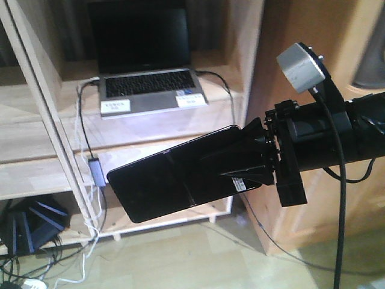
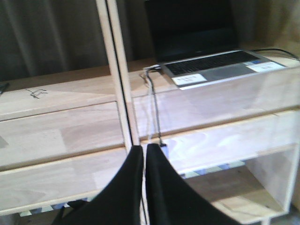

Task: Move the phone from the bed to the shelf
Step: 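Position the held phone in front of the shelf above the laptop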

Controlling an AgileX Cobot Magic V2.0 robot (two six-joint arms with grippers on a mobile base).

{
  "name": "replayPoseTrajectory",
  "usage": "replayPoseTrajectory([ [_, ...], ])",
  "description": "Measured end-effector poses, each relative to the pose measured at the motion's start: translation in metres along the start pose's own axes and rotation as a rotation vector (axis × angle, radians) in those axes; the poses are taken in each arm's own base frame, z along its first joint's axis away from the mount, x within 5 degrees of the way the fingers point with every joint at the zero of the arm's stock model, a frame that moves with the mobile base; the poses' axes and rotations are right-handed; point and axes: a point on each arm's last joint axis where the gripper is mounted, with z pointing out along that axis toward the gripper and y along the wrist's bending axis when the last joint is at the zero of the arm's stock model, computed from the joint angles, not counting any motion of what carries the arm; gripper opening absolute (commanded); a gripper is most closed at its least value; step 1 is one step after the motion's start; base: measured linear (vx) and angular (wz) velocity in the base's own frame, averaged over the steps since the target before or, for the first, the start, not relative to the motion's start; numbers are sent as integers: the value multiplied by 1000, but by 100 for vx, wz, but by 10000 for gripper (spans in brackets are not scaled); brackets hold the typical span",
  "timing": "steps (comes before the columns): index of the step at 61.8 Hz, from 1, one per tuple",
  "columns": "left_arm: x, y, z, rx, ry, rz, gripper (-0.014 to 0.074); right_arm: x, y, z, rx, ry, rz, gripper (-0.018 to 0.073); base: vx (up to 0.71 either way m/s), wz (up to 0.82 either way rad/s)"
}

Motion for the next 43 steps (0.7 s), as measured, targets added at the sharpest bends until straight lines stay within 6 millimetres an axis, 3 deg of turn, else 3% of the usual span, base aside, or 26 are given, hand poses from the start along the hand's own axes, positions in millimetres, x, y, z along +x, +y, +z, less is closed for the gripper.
replayPoseTrajectory([
  [43,0,0,0,0,0,0,1,0,0,0,0,0,0,-2,35,17],
])
